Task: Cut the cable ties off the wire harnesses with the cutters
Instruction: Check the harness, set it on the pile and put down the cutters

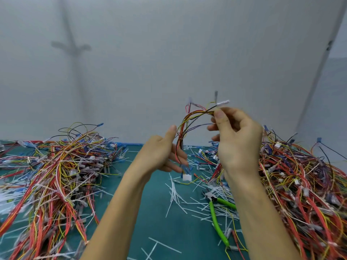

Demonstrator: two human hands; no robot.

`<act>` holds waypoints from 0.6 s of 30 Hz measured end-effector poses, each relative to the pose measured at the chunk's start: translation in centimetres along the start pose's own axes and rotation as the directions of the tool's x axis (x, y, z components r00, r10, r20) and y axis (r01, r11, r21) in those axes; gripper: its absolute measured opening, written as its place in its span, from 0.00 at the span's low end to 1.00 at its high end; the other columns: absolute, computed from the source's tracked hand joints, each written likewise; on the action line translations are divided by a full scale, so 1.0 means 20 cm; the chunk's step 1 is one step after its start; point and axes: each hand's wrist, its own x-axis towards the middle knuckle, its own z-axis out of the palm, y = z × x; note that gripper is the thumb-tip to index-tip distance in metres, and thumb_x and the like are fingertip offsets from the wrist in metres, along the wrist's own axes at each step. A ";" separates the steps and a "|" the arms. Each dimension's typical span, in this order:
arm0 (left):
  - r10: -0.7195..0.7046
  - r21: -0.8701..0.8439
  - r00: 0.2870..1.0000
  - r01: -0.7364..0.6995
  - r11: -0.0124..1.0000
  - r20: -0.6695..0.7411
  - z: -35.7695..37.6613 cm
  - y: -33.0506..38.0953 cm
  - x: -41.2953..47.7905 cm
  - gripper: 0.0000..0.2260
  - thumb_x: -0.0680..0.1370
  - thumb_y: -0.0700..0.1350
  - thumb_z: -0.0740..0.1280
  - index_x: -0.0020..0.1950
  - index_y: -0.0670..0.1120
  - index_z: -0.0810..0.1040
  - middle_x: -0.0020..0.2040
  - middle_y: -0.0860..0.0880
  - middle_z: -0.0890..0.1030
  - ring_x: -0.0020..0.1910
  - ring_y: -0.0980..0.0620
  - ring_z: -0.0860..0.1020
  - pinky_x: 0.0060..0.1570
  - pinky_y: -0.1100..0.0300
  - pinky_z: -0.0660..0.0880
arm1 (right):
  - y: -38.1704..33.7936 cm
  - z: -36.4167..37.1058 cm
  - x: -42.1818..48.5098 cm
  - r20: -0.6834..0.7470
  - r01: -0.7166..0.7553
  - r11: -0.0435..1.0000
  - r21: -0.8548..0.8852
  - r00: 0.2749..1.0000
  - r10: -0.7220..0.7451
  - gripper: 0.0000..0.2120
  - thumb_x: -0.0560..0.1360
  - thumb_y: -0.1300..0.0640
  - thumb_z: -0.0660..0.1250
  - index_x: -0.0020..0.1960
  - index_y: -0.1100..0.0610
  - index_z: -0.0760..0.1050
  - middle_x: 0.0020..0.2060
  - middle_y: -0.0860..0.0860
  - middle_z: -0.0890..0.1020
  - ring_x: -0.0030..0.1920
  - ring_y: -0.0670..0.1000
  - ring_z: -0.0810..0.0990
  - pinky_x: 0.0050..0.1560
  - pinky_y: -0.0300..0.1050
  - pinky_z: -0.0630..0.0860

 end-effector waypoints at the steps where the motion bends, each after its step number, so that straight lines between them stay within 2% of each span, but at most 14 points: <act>1: -0.016 -0.100 1.000 0.017 0.995 0.004 0.01 0.00 0.01 0.34 0.81 0.65 0.48 0.48 0.42 0.83 0.40 0.46 0.86 0.34 0.50 0.85 0.29 0.66 0.76 | -0.01 0.01 -0.01 0.070 -0.007 1.000 0.022 0.998 0.006 0.09 0.79 0.59 0.67 0.43 0.48 0.79 0.33 0.45 0.83 0.34 0.43 0.82 0.32 0.40 0.76; 3: -0.037 -0.413 0.999 0.045 0.909 0.026 0.00 0.02 0.01 0.27 0.81 0.63 0.53 0.52 0.43 0.81 0.43 0.47 0.87 0.37 0.50 0.86 0.30 0.65 0.79 | -0.04 0.01 -0.01 0.266 -0.035 0.998 0.042 0.964 0.023 0.08 0.78 0.62 0.68 0.43 0.51 0.80 0.35 0.48 0.84 0.34 0.45 0.81 0.31 0.37 0.75; 5: -0.025 -0.688 0.999 0.039 0.725 0.030 -0.03 0.02 0.01 0.18 0.82 0.56 0.59 0.48 0.44 0.81 0.43 0.48 0.87 0.37 0.51 0.85 0.32 0.62 0.81 | -0.06 -0.01 -0.01 0.486 -0.095 0.995 0.009 0.870 0.079 0.06 0.76 0.64 0.70 0.42 0.55 0.81 0.33 0.51 0.83 0.33 0.46 0.79 0.32 0.37 0.76; 6: -0.018 -0.750 1.000 0.018 0.662 0.008 -0.06 0.02 0.01 0.14 0.82 0.52 0.61 0.46 0.45 0.81 0.42 0.50 0.87 0.37 0.53 0.85 0.33 0.62 0.81 | -0.07 -0.02 -0.01 0.577 -0.127 0.991 -0.043 0.807 0.128 0.05 0.75 0.65 0.71 0.42 0.57 0.81 0.33 0.52 0.83 0.33 0.46 0.79 0.32 0.37 0.76; 8: 0.003 -0.776 0.999 -0.041 0.629 -0.050 -0.10 0.01 0.01 0.09 0.81 0.46 0.63 0.48 0.46 0.82 0.43 0.52 0.86 0.40 0.56 0.85 0.36 0.63 0.81 | -0.06 -0.05 -0.01 0.683 -0.134 0.970 -0.203 0.690 0.238 0.05 0.73 0.67 0.71 0.43 0.58 0.81 0.36 0.55 0.84 0.36 0.45 0.80 0.35 0.38 0.78; 11: 0.074 -0.700 0.989 -0.143 0.700 -0.128 -0.14 0.01 0.01 0.08 0.81 0.43 0.63 0.54 0.47 0.81 0.41 0.55 0.85 0.39 0.59 0.83 0.39 0.66 0.80 | -0.04 -0.07 0.00 0.723 -0.057 0.904 -0.424 0.580 0.376 0.07 0.75 0.66 0.70 0.46 0.55 0.83 0.38 0.50 0.85 0.40 0.44 0.82 0.40 0.44 0.82; 12: 0.106 -0.646 0.984 -0.176 0.743 -0.146 -0.14 0.01 0.01 0.08 0.81 0.42 0.63 0.56 0.47 0.81 0.39 0.55 0.84 0.38 0.59 0.83 0.42 0.66 0.80 | -0.03 -0.07 0.00 0.709 -0.009 0.873 -0.487 0.579 0.402 0.09 0.76 0.65 0.68 0.46 0.53 0.83 0.38 0.48 0.85 0.41 0.45 0.82 0.41 0.46 0.83; 13: 0.141 -0.585 0.977 -0.207 0.784 -0.158 -0.14 0.00 0.01 0.09 0.81 0.42 0.62 0.57 0.48 0.81 0.38 0.56 0.83 0.38 0.59 0.82 0.45 0.65 0.79 | -0.03 -0.08 0.00 0.677 0.039 0.836 -0.547 0.607 0.415 0.12 0.77 0.65 0.66 0.45 0.51 0.84 0.38 0.47 0.85 0.41 0.46 0.83 0.42 0.48 0.83; 16: 0.252 -0.427 0.957 -0.288 0.857 -0.141 -0.13 0.01 -0.01 0.11 0.82 0.41 0.61 0.58 0.49 0.81 0.38 0.53 0.80 0.40 0.54 0.79 0.53 0.59 0.75 | -0.02 -0.08 0.01 0.508 0.050 0.757 -0.651 0.770 0.386 0.19 0.75 0.66 0.59 0.36 0.49 0.82 0.34 0.46 0.84 0.38 0.47 0.84 0.44 0.53 0.83; 18: 0.306 -0.363 0.946 -0.324 0.874 -0.109 -0.11 0.02 -0.03 0.12 0.82 0.41 0.61 0.60 0.49 0.81 0.38 0.53 0.79 0.41 0.53 0.77 0.53 0.57 0.73 | -0.02 -0.06 0.00 0.379 0.001 0.761 -0.649 0.868 0.322 0.18 0.74 0.64 0.58 0.34 0.49 0.80 0.31 0.48 0.83 0.38 0.51 0.83 0.44 0.55 0.81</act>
